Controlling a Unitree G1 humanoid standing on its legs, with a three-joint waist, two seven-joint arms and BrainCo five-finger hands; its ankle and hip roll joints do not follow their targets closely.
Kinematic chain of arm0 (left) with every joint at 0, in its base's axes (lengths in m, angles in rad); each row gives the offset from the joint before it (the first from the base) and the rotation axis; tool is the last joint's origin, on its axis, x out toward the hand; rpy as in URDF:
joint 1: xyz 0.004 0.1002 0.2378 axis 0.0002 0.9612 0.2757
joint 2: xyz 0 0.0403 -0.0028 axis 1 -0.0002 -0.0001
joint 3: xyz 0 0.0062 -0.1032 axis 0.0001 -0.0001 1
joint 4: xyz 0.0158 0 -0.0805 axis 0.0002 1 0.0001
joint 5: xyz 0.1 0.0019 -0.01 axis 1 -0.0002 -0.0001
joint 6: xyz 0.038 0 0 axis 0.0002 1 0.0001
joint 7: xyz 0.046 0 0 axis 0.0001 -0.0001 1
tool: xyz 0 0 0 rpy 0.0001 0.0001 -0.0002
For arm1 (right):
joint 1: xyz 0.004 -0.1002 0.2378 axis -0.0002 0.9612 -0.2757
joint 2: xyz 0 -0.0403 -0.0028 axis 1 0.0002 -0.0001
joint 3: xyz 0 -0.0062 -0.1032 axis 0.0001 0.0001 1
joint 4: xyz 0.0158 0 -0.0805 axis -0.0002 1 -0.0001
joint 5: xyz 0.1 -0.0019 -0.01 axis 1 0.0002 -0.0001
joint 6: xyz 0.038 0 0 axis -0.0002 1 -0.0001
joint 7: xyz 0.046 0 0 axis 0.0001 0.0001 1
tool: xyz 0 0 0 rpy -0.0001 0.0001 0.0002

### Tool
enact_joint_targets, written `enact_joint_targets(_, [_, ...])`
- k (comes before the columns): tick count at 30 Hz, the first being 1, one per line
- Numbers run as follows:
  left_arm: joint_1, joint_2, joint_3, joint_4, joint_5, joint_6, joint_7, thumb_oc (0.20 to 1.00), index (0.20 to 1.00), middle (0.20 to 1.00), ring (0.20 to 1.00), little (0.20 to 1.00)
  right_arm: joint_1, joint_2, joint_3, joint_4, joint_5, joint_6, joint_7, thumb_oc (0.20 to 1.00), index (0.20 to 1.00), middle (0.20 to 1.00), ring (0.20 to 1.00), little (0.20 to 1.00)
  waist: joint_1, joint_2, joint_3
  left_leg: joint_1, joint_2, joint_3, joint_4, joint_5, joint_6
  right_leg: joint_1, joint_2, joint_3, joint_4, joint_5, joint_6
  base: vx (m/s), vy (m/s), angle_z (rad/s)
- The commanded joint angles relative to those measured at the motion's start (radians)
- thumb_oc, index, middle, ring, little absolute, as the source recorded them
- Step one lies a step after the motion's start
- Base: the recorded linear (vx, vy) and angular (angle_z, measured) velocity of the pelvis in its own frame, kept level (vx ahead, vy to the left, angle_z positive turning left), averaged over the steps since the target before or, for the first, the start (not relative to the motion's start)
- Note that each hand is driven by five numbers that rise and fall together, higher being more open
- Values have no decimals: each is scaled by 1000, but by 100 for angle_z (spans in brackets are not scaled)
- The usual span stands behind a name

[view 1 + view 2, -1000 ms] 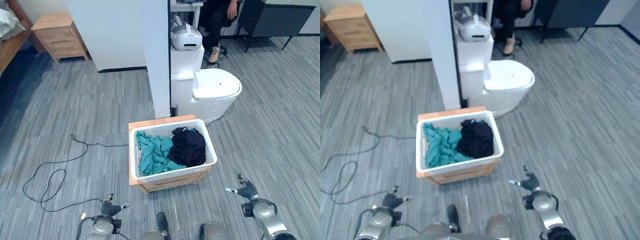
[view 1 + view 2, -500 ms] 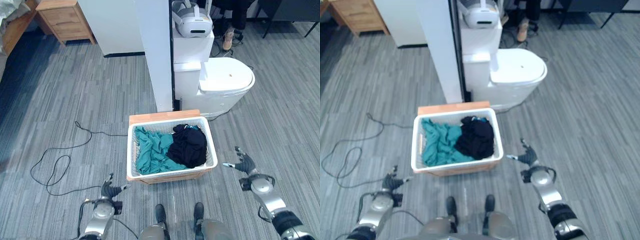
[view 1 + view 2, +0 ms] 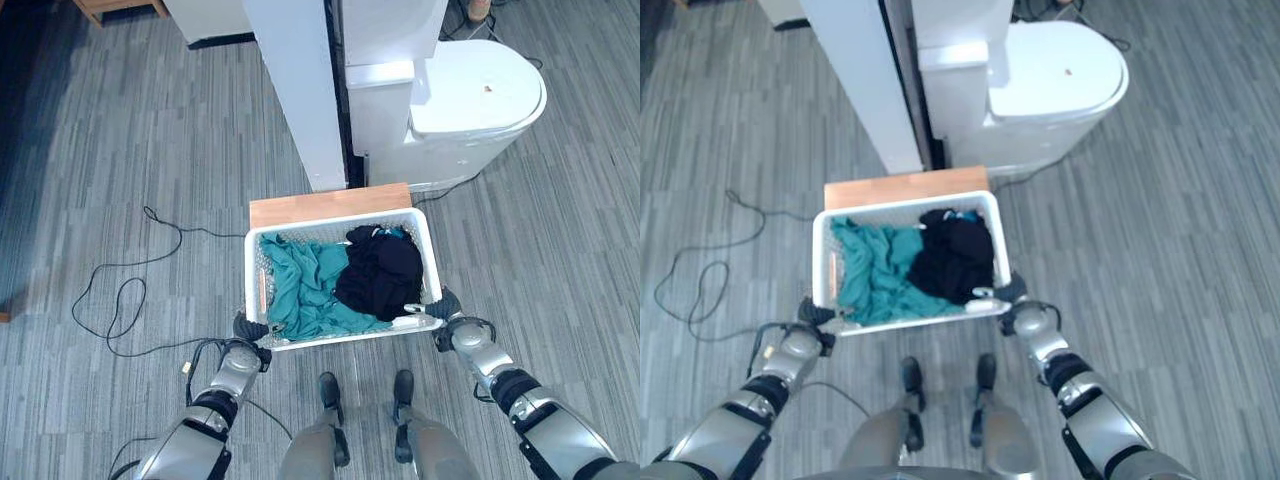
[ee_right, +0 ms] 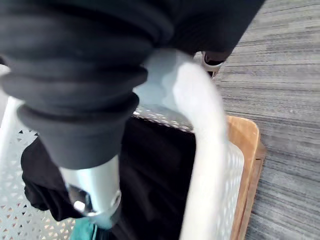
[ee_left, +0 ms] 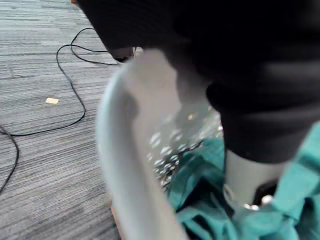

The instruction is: Grab the laundry basket,head to the washer,open it,put in the laundry and shut it.

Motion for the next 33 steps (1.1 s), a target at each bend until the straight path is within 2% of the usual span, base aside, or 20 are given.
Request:
enact_joint_targets(1, [-65,-20,-30,-15,-67,-23,3,200,200,200,200,200,-59,50,-1,-35,168,-67,-2,200,200,200,200,200,7,-61,24,-50,-20,-11,10,3,-56,-50,-39,69,27,-27,104,-23,-42,-3])
enact_joint_targets(4, [-33,-28,-23,-61,-87,-34,-2,200,200,200,200,200,-31,43,-7,-89,207,-85,6,200,200,200,200,200,5,-65,25,-42,-17,-8,9,2,-59,-42,-38,72,25,-28,104,-9,-39,-2])
enact_joint_targets(6, [16,-33,-13,-154,-99,-45,-7,200,200,200,200,200,17,26,-16,-166,221,-94,19,200,200,200,200,200,2,-69,19,-35,-14,-5,12,-2,-60,-34,-36,73,22,-30,103,-1,-88,2])
enact_joint_targets(7, [91,-35,8,-262,-107,-58,-14,200,200,200,200,200,94,1,-45,-267,220,-105,35,200,200,200,200,200,-5,-71,12,-12,-12,-2,15,-10,-60,-12,-35,72,21,-38,102,11,-90,0])
enact_joint_targets(8, [92,-35,8,-263,-107,-58,-13,200,200,200,200,200,95,1,-45,-267,220,-105,35,200,200,200,200,200,-5,-70,8,-16,-11,-2,15,-9,-61,-16,-34,72,20,-36,102,28,-104,2])
enact_joint_targets(10, [205,-26,41,-435,-109,-70,-29,200,200,200,200,200,219,-57,-109,-422,176,-116,51,200,200,200,200,200,-17,-70,-11,29,-7,7,18,-24,-62,28,-30,70,14,-51,99,50,-108,6])
enact_joint_targets(11, [205,-26,41,-435,-109,-69,-29,200,200,200,200,200,220,-57,-109,-422,175,-116,51,200,200,200,200,200,-16,-70,-14,25,-7,7,18,-22,-63,25,-30,70,12,-48,99,46,-107,2])
enact_joint_targets(13, [294,-7,64,-568,-87,-74,-63,200,200,200,200,200,337,-106,-179,-546,125,-129,73,200,200,200,200,200,-32,-69,-30,62,-1,12,26,-33,-66,73,-23,69,-6,-62,95,30,-109,-1])
enact_joint_targets(14, [294,-7,64,-569,-87,-74,-63,200,200,200,200,200,338,-106,-179,-547,125,-129,73,200,200,200,200,200,-32,-68,-33,59,-1,12,26,-32,-67,70,-22,70,-7,-60,94,24,-140,7])
enact_joint_targets(16, [366,5,80,-685,-73,-69,-98,200,200,200,200,200,444,-132,-249,-675,83,-138,91,200,200,200,200,200,-51,-71,-46,85,10,20,63,-50,-72,116,-12,74,-22,-76,88,-14,-113,6])
enact_joint_targets(18, [384,5,86,-708,-70,-69,-108,200,200,200,200,200,474,-134,-270,-707,71,-139,94,200,200,200,200,200,-57,-73,-53,88,12,22,81,-57,-72,123,-10,79,-27,-73,86,-11,-25,2])
enact_joint_targets(20, [429,7,90,-798,-78,-74,-121,200,200,200,200,200,525,-142,-305,-784,49,-146,106,200,200,200,200,200,-76,-77,-63,105,1,-7,121,-91,-67,142,-4,114,-29,-77,83,14,35,-27])
enact_joint_targets(21, [441,8,89,-829,-82,-80,-120,200,200,200,200,200,533,-144,-311,-801,43,-147,106,200,200,200,200,200,-76,-79,-64,100,-14,-48,137,-103,-63,136,-2,133,-20,-76,82,-15,27,-62])
enact_joint_targets(22, [441,9,89,-830,-82,-80,-120,200,200,200,200,200,534,-143,-311,-801,43,-146,106,200,200,200,200,200,-75,-79,-66,97,-14,-48,136,-100,-63,133,-2,134,-21,-74,82,-32,38,-72])
enact_joint_targets(24, [449,8,81,-871,-82,-80,-125,200,200,200,200,200,554,-143,-328,-834,32,-146,109,200,200,200,200,200,-85,-78,-75,92,-47,-122,134,-121,-57,122,4,172,-9,-69,82,-30,53,-84])
enact_joint_targets(26, [460,10,70,-915,-71,-81,-134,200,200,200,200,200,592,-145,-357,-872,17,-150,114,200,200,200,200,200,-115,-71,-98,115,-70,-146,110,-142,-44,113,18,219,-2,-60,87,34,105,-77])
enact_joint_targets(27, [466,12,71,-927,-68,-80,-140,200,200,200,200,200,609,-146,-366,-883,13,-150,119,200,200,200,200,200,-130,-67,-111,130,-72,-131,96,-145,-38,110,22,239,-5,-53,93,65,172,-85])
enact_joint_targets(28, [475,24,70,-949,-62,-79,-153,200,200,200,200,200,627,-145,-384,-903,9,-151,127,200,200,200,200,200,-163,-66,-122,154,-74,-94,80,-150,-27,100,29,278,0,-39,111,44,134,-99])
enact_joint_targets(31, [478,34,65,-961,-53,-81,-160,200,200,200,200,200,639,-142,-397,-918,11,-151,130,200,200,200,200,200,-174,-68,-126,163,-74,-52,62,-146,-20,80,36,312,5,-26,123,-20,107,-93])
enact_joint_targets(33, [485,51,68,-993,-48,-90,-158,200,200,200,200,200,651,-118,-407,-967,31,-162,136,200,200,200,200,200,-216,-67,-111,187,-71,73,36,-153,-3,23,56,380,29,2,159,-70,123,-122])
